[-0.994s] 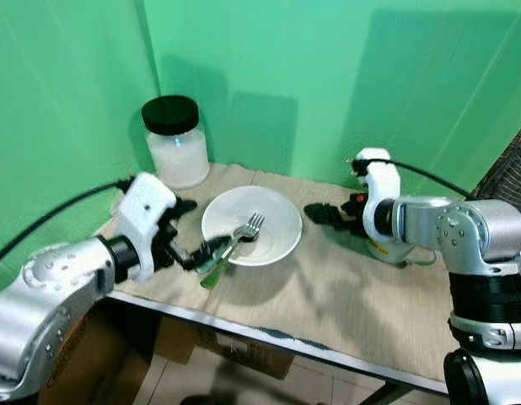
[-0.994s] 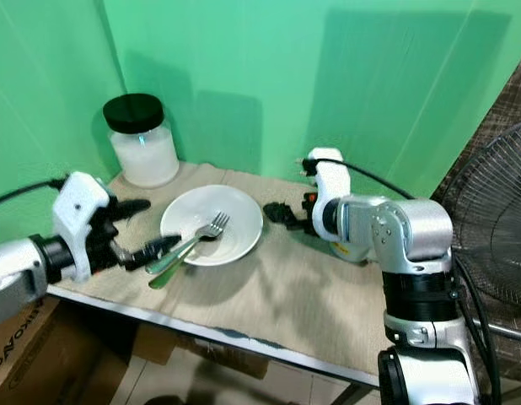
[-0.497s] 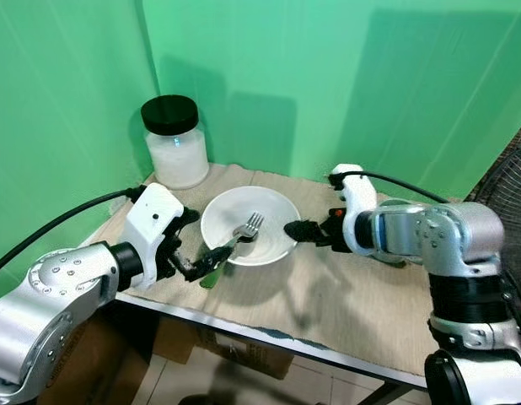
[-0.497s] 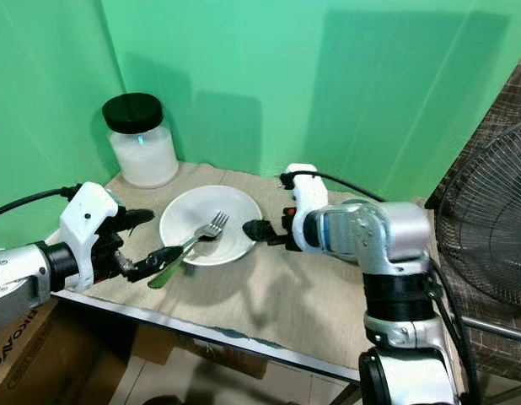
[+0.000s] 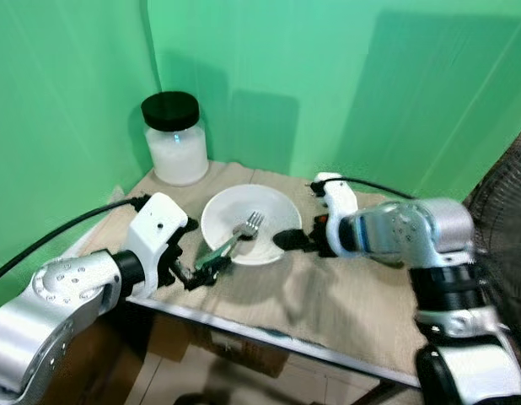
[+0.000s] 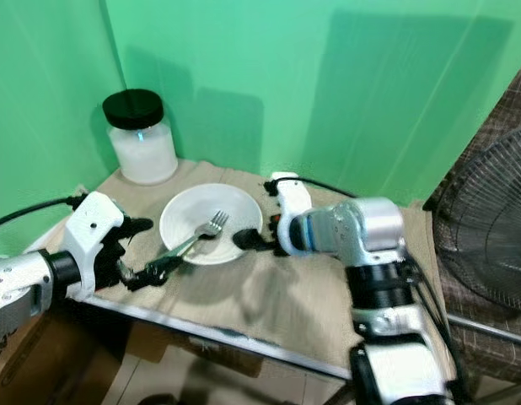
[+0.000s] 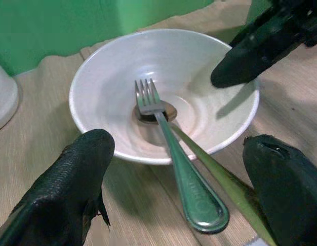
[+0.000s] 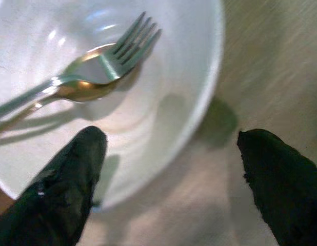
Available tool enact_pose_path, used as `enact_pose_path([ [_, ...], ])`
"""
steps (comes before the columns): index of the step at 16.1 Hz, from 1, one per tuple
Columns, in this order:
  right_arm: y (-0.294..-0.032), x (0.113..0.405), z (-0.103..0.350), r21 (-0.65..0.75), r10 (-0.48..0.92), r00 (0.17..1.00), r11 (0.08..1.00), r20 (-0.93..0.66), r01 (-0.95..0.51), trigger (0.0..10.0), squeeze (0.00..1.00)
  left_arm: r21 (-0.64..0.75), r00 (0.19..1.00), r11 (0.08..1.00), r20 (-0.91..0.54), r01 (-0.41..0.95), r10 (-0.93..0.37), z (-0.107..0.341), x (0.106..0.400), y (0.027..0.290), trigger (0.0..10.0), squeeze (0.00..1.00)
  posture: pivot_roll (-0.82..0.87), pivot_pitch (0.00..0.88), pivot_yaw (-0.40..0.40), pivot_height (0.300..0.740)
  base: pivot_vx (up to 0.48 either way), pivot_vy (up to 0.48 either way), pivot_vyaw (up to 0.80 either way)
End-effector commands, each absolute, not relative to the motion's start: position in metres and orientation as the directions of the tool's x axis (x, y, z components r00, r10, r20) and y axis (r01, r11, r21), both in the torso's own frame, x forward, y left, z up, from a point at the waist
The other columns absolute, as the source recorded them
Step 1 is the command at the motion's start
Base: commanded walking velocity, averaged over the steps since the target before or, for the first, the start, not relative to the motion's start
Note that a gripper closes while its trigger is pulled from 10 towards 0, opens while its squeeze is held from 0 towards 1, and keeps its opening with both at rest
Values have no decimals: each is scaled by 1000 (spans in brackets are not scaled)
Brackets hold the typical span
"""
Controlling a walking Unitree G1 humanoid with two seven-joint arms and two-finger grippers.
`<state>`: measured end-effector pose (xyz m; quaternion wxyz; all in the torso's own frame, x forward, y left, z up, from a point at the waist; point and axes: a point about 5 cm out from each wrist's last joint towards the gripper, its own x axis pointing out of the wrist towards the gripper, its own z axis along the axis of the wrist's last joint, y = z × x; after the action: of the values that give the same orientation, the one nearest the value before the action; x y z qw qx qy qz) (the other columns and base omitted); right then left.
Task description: Setting the table
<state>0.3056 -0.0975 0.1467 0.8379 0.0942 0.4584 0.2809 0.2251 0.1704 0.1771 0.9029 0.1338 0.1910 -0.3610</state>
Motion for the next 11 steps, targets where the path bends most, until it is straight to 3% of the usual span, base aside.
enact_pose_path([
  [1,-100,311,153,437,567,449,822,-691,-365,2196,0,118,666,696,-439,708,-603,180,225,169,10000,212,75,0,-51,740,0,0,0],
  [2,-99,312,153,458,579,446,814,-682,-357,1725,0,123,670,697,-435,706,-602,180,225,168,10000,208,73,0,-51,740,0,0,0],
  [3,-97,312,151,485,592,435,806,-679,-339,0,0,122,664,691,-433,713,-609,179,224,166,10000,212,71,0,-49,740,0,0,0],
  [11,-92,315,139,565,589,451,799,-670,-204,0,0,127,656,680,-441,722,-613,180,224,165,10000,212,65,0,-29,740,0,0,0],
])
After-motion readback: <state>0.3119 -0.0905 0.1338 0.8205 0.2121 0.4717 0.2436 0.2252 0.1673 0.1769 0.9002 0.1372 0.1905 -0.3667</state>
